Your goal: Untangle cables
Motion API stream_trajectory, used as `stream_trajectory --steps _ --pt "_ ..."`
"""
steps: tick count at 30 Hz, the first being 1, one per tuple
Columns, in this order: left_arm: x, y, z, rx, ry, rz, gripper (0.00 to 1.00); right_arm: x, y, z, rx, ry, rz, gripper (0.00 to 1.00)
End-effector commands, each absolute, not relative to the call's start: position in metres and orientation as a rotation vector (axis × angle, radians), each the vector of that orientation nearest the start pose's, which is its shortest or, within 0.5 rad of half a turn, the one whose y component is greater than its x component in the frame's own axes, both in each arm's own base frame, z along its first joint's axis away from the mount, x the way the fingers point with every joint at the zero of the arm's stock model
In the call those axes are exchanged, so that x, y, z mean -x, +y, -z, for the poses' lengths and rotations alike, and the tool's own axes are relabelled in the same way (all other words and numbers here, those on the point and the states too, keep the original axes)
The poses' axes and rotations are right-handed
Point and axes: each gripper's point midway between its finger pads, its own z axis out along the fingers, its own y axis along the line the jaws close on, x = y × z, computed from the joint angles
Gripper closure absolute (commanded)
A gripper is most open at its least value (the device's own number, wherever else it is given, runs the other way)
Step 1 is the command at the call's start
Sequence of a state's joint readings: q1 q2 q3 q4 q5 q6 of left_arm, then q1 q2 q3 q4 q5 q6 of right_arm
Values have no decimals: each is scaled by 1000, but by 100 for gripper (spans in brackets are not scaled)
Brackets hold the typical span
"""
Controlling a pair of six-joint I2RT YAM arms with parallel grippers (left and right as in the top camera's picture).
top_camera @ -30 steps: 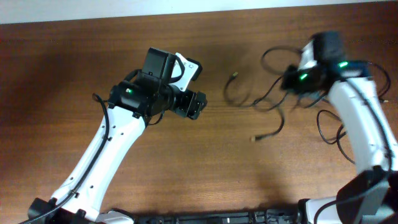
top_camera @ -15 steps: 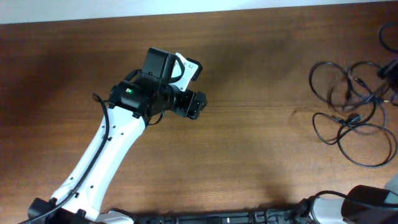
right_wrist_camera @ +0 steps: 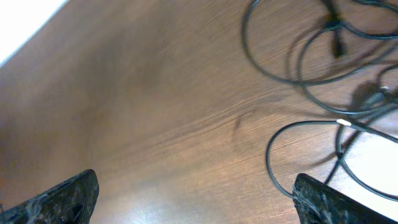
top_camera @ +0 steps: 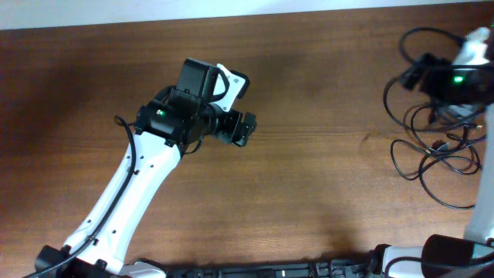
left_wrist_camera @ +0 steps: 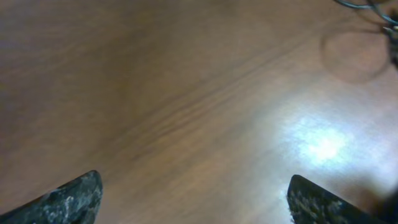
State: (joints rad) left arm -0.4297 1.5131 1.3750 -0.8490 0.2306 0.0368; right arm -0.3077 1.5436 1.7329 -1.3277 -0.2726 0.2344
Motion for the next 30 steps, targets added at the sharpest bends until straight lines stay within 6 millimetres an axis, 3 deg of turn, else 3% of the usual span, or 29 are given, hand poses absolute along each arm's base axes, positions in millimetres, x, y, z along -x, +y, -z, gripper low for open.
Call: stream_trajectory --steps 1,5,10,14,19,24,30 --pt "-361 -166 -201 -491 2501 269 0 -344 -17 -244 -363 2710 -367 1" --pt "-382 -142 -205 -379 2474 250 0 -350 26 -213 -112 2810 -350 2" --pt "-392 -96 -187 -37 2575 227 1 -347 48 -174 -6 2966 -266 2" --pt "-366 -63 -156 82 2762 167 1 -326 46 -146 7 3144 -185 1" --pt "-329 -31 -141 238 2930 102 1 -301 44 -145 -6 3255 -180 1" --pt "-310 -28 -138 258 3007 88 1 -274 42 -140 -18 3359 -171 1" --pt "-289 -26 -124 264 3062 74 1 -248 40 -109 -34 3340 -172 1"
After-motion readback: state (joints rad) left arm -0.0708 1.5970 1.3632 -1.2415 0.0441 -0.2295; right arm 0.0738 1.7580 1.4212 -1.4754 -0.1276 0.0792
